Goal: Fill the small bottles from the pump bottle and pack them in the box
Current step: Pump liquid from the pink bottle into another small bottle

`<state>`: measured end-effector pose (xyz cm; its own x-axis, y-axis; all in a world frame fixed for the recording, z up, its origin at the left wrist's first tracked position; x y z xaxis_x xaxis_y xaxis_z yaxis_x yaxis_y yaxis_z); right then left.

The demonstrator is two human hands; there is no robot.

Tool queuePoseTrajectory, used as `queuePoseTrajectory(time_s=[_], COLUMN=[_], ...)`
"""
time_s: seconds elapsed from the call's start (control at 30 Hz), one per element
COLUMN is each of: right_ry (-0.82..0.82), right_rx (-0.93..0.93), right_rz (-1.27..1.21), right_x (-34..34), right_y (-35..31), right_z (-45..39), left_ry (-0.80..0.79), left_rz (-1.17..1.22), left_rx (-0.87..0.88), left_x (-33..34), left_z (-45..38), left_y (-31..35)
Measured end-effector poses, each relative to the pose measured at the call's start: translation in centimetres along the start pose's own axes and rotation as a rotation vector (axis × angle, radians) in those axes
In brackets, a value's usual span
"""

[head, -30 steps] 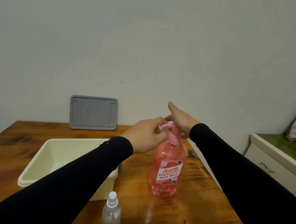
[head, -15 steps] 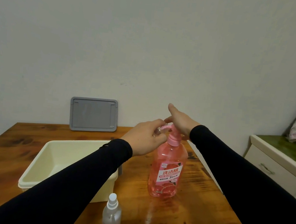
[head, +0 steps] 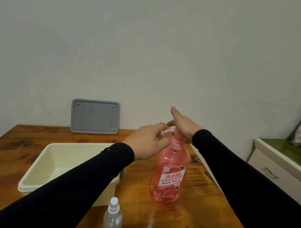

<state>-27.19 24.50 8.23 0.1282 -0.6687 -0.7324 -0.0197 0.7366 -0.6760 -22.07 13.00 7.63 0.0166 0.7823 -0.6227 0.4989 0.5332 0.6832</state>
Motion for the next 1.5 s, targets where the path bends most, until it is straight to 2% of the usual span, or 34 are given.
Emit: queuePoseTrajectory(time_s=[0.37,0.53,0.83,1.03,1.33,1.5], right_ry=[0.022,0.011,0.014,0.005,0.033,-0.01], right_rx=[-0.008,-0.013,-0.017,-0.01,-0.019,-0.01], right_rz=[0.057,-0.02,0.059,0.006,0.084,0.04], right_x=[0.6,-0.2,0.8,-0.2,0.4,0.3], right_y=[0.4,-0.4,0.6,-0.2,0.4,0.1], right_z=[0.1,0.0,-0.2,-0.1,-0.2,-0.1], left_ry=[-0.005,-0.005,-0.01,-0.01,-0.007,-0.026], left_rz=[-0.019,0.021,0.005,0.03,0.024,0.023], left_rx=[-0.012,-0.004,-0.008,-0.001,-0.009,-0.013], left_x=[0.5,-0.3,0.5,-0.1,0.4,0.2], left_z=[0.1,-0.3,0.1,-0.2,0.0,-0.1], left_y=[-0.6,0.0,-0.5,0.0,-0.5,-0.3])
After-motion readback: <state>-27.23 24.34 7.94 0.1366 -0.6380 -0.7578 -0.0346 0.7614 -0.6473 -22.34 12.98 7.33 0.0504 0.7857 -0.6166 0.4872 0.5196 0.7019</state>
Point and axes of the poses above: each hand's wrist, its own z-axis away from the middle knuckle, its own x-axis out of the palm, y = z × x, the point moved 8 cm from there along -z, towards the middle knuckle, and after that the axes turned 10 degrees about z, right-handed, at the moved point
